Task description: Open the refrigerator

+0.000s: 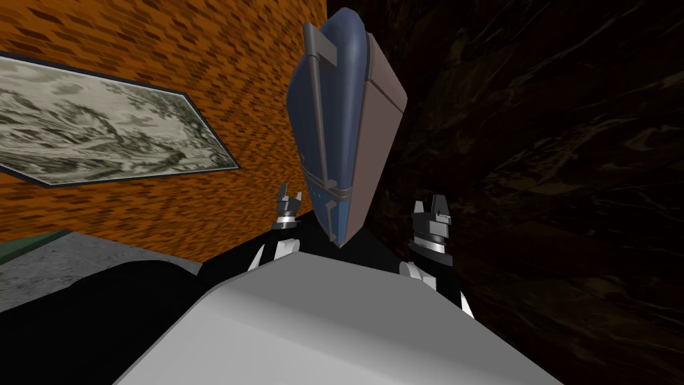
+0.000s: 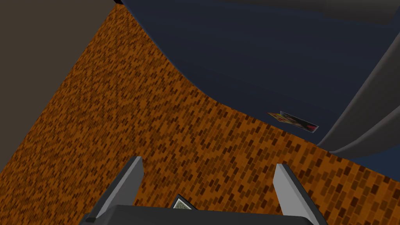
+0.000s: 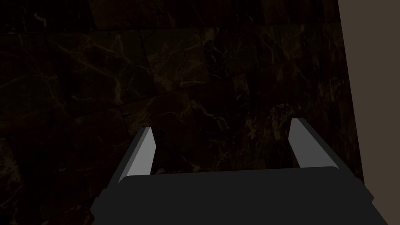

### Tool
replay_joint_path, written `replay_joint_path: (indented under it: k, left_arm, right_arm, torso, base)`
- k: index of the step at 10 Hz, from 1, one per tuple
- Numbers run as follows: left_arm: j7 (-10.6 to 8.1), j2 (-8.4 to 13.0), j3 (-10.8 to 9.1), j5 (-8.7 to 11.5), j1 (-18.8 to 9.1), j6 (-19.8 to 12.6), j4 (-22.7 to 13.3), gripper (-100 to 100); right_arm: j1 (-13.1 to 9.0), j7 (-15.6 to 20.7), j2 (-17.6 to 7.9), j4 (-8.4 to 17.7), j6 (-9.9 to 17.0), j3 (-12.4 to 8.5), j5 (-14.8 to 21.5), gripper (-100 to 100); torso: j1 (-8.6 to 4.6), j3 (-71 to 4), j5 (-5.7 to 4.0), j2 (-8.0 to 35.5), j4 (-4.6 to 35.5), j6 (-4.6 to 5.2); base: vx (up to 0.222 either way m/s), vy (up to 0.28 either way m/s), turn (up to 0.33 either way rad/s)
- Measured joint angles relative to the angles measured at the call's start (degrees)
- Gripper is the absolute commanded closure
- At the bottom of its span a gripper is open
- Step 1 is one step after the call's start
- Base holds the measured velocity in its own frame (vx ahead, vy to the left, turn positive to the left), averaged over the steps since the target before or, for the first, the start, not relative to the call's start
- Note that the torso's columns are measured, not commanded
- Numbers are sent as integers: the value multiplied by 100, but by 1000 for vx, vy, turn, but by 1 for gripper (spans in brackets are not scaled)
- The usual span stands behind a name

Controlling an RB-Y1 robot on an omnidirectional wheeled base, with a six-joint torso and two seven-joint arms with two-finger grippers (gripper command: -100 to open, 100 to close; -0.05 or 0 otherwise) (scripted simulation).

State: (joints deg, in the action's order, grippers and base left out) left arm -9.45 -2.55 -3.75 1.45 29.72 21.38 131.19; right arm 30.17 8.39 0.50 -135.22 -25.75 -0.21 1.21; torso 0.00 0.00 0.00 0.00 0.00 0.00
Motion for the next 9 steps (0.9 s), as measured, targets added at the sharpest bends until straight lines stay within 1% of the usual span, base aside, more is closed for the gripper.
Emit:
replay_joint_path:
  k: [1, 2, 9]
  left_arm:
    - [0, 0, 0, 0, 0, 0, 0, 0]
    - [0, 0, 0, 0, 0, 0, 0, 0]
    - [0, 0, 0, 0, 0, 1, 2, 0]
  right_arm:
    - [0, 0, 0, 0, 0, 0, 0, 0]
    - [0, 0, 0, 0, 0, 0, 0, 0]
    - [0, 0, 0, -2, -1, 0, 0, 0]
  torso:
    - [0, -467, 0, 232, 235, 0]
    - [0, -1200, 0, 597, 600, 0]
    - [0, -7073, 0, 3539, 3537, 0]
  base:
    - [0, 0, 0]
    - [0, 0, 0]
    - [0, 0, 0]
